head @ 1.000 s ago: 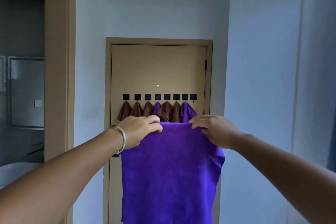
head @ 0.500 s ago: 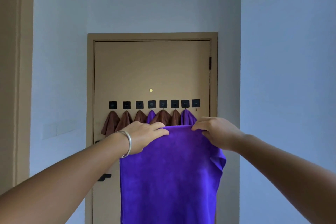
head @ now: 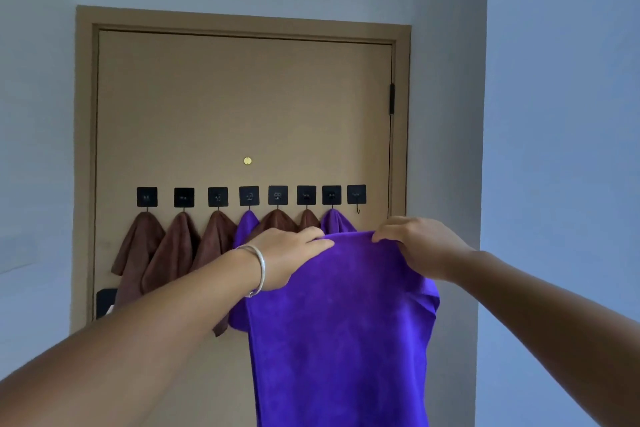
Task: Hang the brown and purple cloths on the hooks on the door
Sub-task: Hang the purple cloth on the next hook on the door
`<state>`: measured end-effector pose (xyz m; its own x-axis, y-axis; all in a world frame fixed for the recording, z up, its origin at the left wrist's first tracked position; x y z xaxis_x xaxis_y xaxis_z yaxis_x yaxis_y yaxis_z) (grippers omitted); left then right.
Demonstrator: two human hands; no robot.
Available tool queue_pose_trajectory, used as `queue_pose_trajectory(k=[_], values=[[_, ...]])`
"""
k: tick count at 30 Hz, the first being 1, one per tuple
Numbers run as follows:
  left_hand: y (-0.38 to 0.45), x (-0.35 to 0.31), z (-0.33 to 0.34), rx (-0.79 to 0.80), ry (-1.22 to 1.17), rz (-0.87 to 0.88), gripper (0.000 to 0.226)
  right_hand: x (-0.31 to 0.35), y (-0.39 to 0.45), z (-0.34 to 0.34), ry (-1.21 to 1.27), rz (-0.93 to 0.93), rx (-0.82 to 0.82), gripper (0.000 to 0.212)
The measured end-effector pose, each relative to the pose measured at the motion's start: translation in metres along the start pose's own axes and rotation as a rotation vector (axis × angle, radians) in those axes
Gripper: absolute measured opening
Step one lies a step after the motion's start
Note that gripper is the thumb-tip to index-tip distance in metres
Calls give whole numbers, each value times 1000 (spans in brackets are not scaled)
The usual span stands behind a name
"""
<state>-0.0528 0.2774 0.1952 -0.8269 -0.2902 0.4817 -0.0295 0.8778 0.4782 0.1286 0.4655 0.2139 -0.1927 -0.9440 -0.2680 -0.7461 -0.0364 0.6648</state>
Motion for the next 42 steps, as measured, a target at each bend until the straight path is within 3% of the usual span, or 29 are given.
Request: queue_pose_trajectory(k=[7, 12, 19, 34, 42], values=[[105, 43, 83, -25, -203, 45, 79, -64, 59, 63, -104, 139, 33, 52], [162, 61, 127, -20, -247, 38, 78, -98, 92, 101, -158, 231, 51, 50], [216, 80, 158, -79, -236, -33, 55, -135, 128, 157, -242, 310, -30, 50], [307, 107, 219, 60, -255, -180, 54, -216, 197, 246, -264, 238, -61, 35], [329, 91, 247, 125, -121, -227, 36, -238, 202, 300, -121, 244, -84, 30]])
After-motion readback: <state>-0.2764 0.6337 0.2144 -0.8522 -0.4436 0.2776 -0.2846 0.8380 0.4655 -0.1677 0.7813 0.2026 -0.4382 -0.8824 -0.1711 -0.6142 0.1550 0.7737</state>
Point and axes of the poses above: each hand's wrist, its own y-axis towards the middle knuckle, its own z-axis out of the palm, x = y × z, the point moved 2 cm from there along y, towards the middle knuckle, and after that the axes turned 7 degrees about -x, right-handed, at the moved point
